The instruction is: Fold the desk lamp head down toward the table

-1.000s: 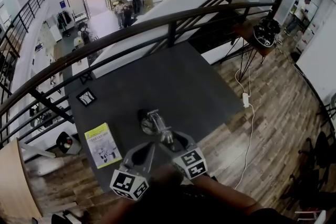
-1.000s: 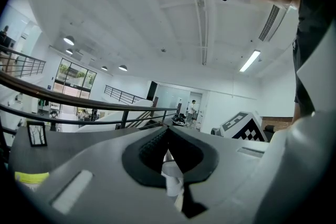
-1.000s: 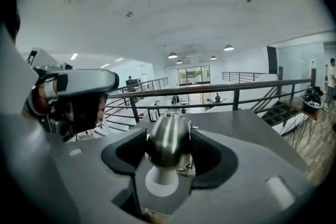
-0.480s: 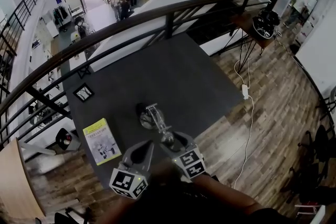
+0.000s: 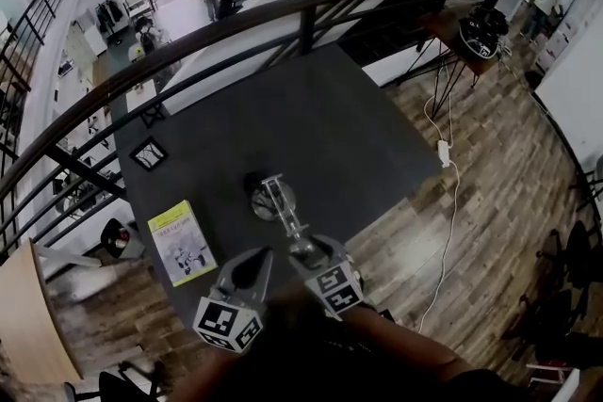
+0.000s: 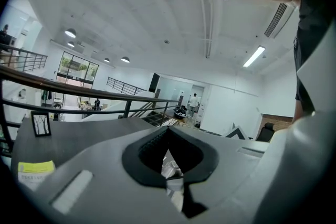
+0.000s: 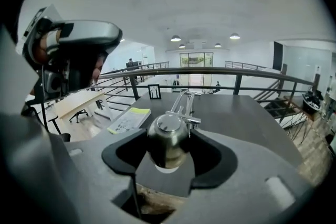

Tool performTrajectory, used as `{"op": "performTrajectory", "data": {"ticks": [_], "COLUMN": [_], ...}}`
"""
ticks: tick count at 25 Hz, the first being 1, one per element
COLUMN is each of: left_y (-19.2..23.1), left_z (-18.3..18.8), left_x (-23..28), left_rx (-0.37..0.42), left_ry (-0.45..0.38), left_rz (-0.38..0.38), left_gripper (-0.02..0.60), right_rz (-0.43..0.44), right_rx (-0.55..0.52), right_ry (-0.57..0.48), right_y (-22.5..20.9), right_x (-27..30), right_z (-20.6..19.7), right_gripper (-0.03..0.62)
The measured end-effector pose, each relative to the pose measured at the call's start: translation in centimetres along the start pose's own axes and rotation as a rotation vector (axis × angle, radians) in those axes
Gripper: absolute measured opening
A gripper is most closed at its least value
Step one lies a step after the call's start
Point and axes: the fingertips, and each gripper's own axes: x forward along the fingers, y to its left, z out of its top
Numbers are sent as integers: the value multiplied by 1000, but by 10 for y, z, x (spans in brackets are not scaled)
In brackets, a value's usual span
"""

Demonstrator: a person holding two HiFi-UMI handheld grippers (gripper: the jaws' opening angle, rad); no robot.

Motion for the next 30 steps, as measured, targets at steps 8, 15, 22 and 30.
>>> {"op": "performTrajectory", "data": {"ticks": [8,15,22,30], "left_y": [7,12,17,23], "left_z": [-1,-4,4,-2], "left_x": [-8,-11,-18,-21], "left_rx": [1,6,13,17], "left_ry": [-6,-13,-18,-17], "left_rz": [32,58,101,126], "left_gripper": [2,2,2,2], "right_rz": [6,-5,-17,-25], "right_rx": [-46,-98,-145,-190], "right_ry": [100,146,140,154], "right_y": [0,-4,-8,-11], "right_x": [34,66,88,109], "right_z": [-37,-62,-75,-87], "right_gripper": [252,252,252,253]}}
